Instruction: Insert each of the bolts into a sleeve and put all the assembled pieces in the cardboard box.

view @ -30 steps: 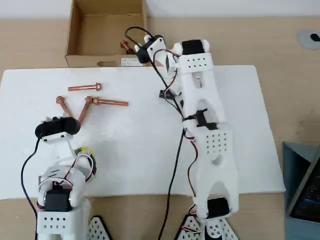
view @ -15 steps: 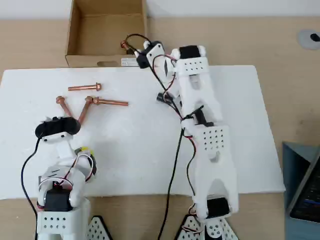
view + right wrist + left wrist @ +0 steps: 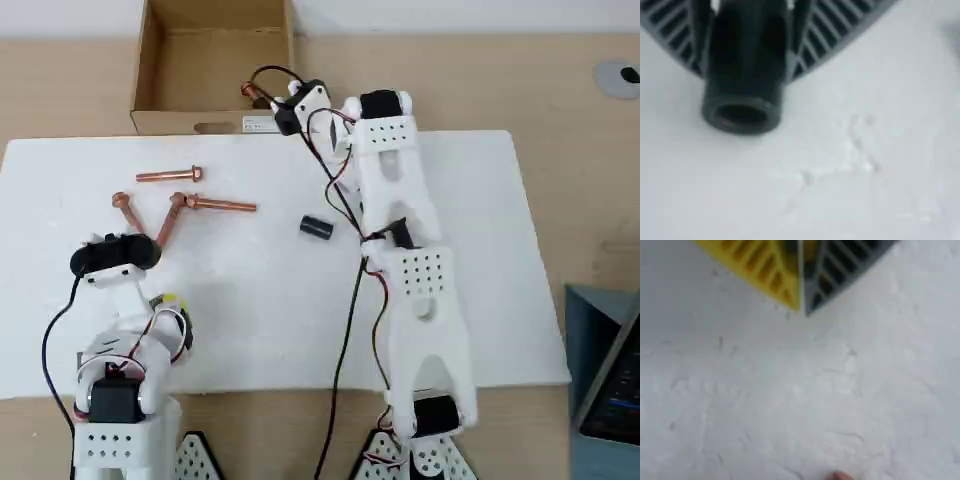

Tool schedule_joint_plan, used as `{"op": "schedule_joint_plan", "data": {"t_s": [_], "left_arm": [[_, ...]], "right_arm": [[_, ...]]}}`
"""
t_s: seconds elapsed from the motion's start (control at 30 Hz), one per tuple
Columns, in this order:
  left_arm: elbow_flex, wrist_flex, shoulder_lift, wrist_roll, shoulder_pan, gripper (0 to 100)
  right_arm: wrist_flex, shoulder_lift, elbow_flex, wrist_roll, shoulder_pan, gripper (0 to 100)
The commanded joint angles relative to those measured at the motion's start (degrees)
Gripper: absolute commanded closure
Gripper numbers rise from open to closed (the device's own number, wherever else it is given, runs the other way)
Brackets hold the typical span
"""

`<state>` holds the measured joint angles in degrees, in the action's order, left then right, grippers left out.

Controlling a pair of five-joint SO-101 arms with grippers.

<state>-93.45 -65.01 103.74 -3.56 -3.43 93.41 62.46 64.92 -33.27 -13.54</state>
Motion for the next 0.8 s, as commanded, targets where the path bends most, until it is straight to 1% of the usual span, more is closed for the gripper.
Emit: {"op": "schedule_joint_plan", "data": {"t_s": [0.0, 0.13, 0.3, 0.47, 0.77], "left_arm": [[0.35, 0.7, 0.48, 0.0, -0.62, 100], [0.35, 0.7, 0.48, 0.0, -0.62, 100], [0.35, 0.7, 0.48, 0.0, -0.62, 100], [0.35, 0.7, 0.48, 0.18, -0.62, 100], [0.35, 0.53, 0.48, 0.26, -0.18, 100]], "right_arm": [[3.52, -0.04, 3.38, -0.62, 0.13, 98.8], [8.35, -0.13, 10.24, -0.44, -0.75, 98.8], [9.14, -2.33, 14.73, 1.32, -0.92, 98.8], [9.14, -12.0, 8.04, 2.55, -0.92, 98.8], [9.14, -35.21, -11.38, 7.3, -0.48, 98.8]]}}
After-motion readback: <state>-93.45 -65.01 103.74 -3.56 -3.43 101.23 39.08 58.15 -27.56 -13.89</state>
